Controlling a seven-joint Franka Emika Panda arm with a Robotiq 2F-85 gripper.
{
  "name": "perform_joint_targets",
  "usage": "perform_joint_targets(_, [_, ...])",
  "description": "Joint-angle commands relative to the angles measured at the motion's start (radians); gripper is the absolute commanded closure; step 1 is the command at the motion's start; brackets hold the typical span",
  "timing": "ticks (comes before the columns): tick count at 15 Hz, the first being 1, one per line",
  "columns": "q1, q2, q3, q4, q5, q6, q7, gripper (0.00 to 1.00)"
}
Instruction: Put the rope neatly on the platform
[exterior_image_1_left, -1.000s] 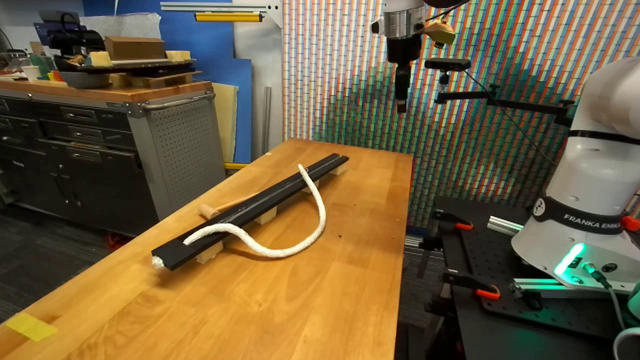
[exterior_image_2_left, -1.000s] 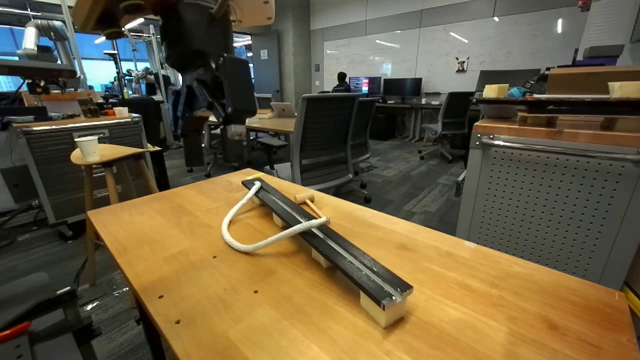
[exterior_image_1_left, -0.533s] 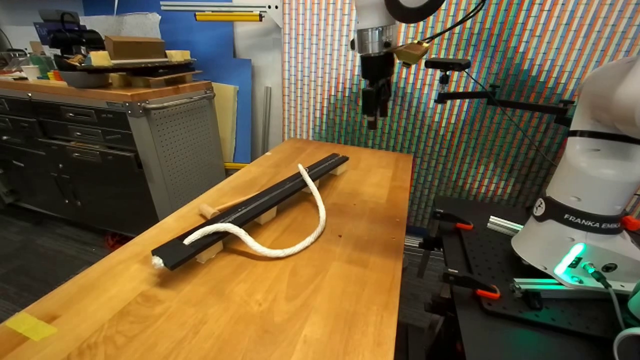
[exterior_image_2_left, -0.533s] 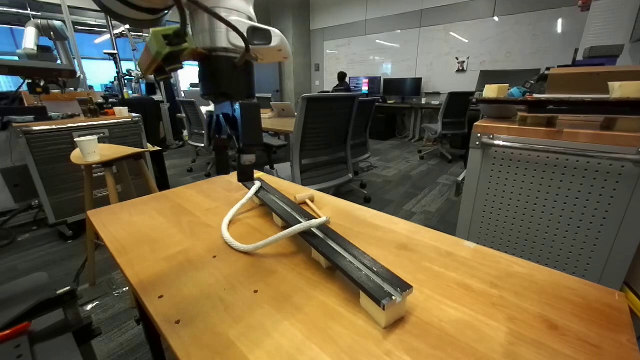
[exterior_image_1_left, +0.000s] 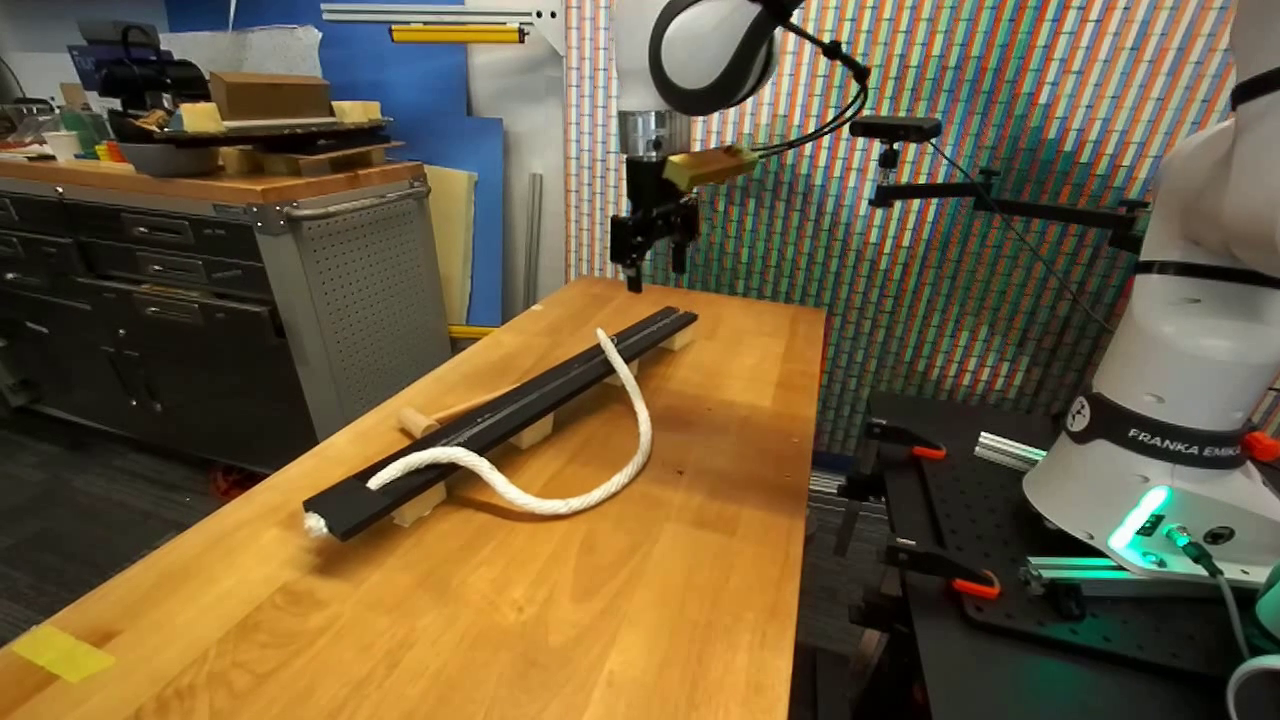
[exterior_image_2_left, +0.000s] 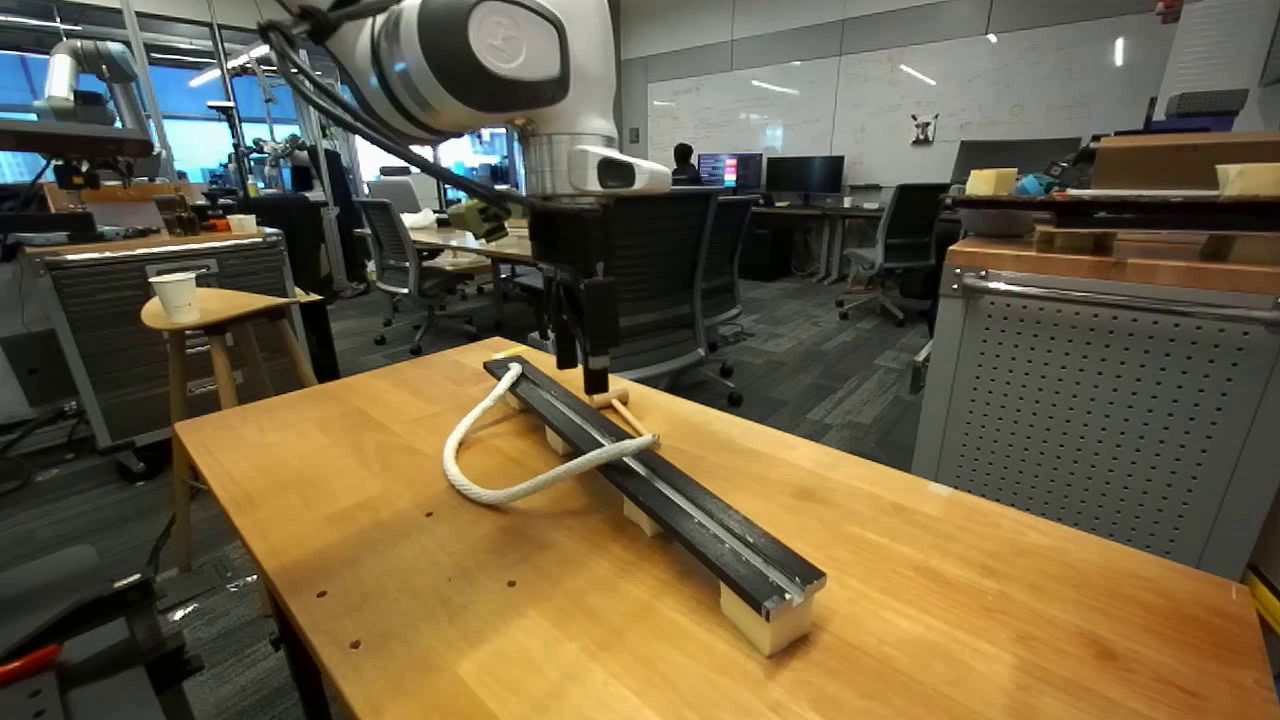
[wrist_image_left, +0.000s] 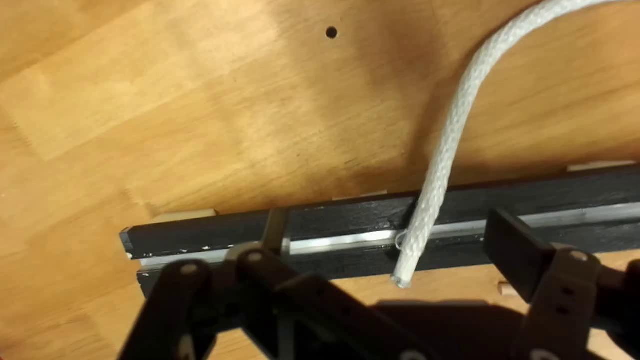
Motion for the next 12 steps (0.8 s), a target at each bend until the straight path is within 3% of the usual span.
perform_joint_targets(1, [0.018,0.166,-0.033,0.180,0.040,-0.010,0.075,0.00])
perform_joint_targets(7, [0.029,0.320,-0.042,0.351,0.110,-0.043,0.109,0.00])
perform_joint_targets(12, [0.049,0.380,-0.053,0.414,0.116,-0.076,0.144,0.00])
